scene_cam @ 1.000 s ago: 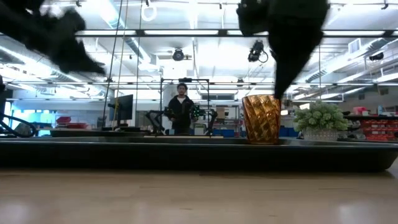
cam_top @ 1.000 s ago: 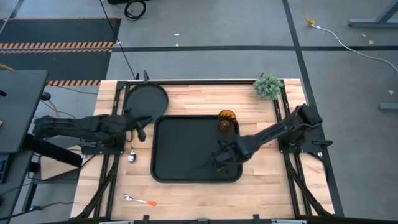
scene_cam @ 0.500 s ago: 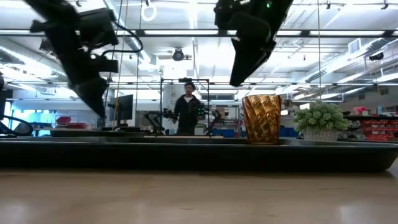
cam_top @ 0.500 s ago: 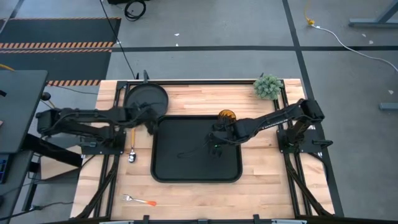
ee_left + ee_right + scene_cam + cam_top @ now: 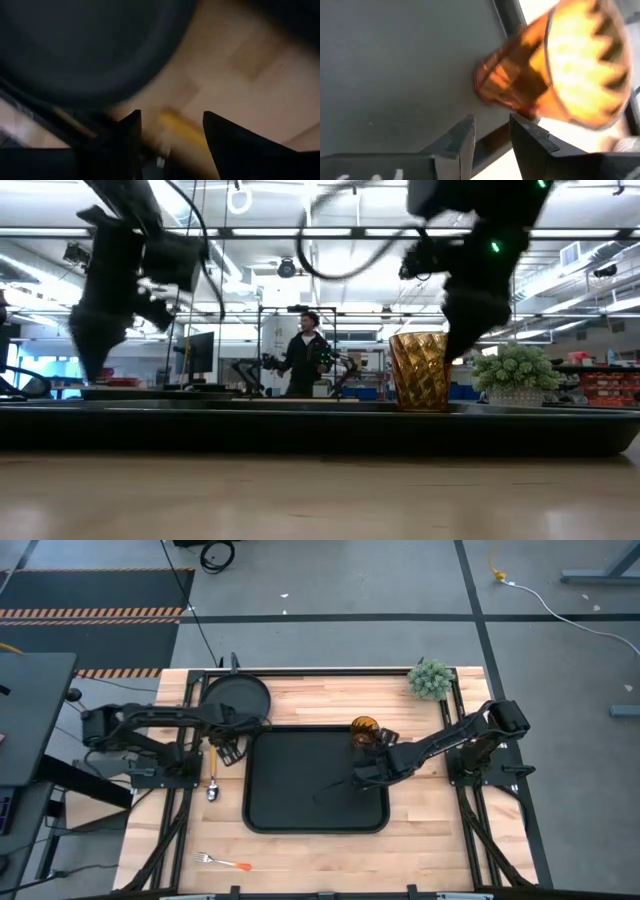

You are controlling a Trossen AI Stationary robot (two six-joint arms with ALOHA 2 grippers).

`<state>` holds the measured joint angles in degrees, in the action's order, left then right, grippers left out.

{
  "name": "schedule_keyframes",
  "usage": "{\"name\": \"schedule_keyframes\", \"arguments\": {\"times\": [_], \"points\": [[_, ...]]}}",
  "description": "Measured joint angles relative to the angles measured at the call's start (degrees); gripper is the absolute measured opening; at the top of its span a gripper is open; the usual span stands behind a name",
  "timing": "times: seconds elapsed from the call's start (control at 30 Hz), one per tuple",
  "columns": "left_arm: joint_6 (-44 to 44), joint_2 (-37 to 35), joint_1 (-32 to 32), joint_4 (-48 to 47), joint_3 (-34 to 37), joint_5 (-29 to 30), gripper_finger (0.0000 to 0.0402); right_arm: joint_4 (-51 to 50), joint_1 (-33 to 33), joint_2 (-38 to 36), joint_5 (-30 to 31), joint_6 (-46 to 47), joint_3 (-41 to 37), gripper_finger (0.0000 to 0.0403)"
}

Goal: Pick and place plate/cup/fork/spoon on tray
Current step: Put the black plate on the black serving tray

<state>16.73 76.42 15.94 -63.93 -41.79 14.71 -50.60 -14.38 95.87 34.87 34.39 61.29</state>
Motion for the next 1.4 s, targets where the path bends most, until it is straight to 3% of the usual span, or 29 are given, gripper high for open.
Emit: {"name": "schedule_keyframes", "arguments": {"times": [0.13,0.3,0.5,0.67,0.87,0.97,1.1,1.27,1.4], "points": [[-3.6,5.0,0.0,2.0,-0.5,-0.4,0.0205,6.5,-1.4,-1.9,-2.4,3.2,-6.1,0.0128],[-8.7,9.6,0.0,5.1,-1.4,2.3,0.0198,7.1,-6.0,-4.0,-5.1,8.3,-6.9,0.0128],[-8.4,13.2,0.0,9.9,-1.5,3.4,0.0197,7.3,-12.7,-7.7,-6.0,11.0,-5.3,0.0128],[-3.6,13.9,-0.5,15.4,-1.5,3.1,0.0197,7.9,-15.7,-11.3,-2.9,11.0,-5.0,0.0128],[0.7,13.8,-2.9,6.4,-5.3,1.4,0.0196,8.5,-17.4,-13.7,-0.1,11.0,-5.0,0.0128],[0.7,13.8,-4.6,0.4,-8.4,5.4,0.0196,8.8,-17.5,-14.1,0.8,10.9,-5.0,0.0128],[-2.5,13.7,-6.1,0.5,-10.0,16.2,0.0196,9.1,-17.4,-14.0,1.2,11.1,-5.0,0.0128],[-5.7,13.7,-3.9,7.7,-6.8,13.7,0.0201,9.0,-17.4,-13.5,0.9,13.7,-5.0,0.0128],[-6.0,13.8,-1.6,11.8,-3.6,16.7,0.0217,9.0,-18.2,-13.5,0.0,14.5,-5.0,0.0128]]}}
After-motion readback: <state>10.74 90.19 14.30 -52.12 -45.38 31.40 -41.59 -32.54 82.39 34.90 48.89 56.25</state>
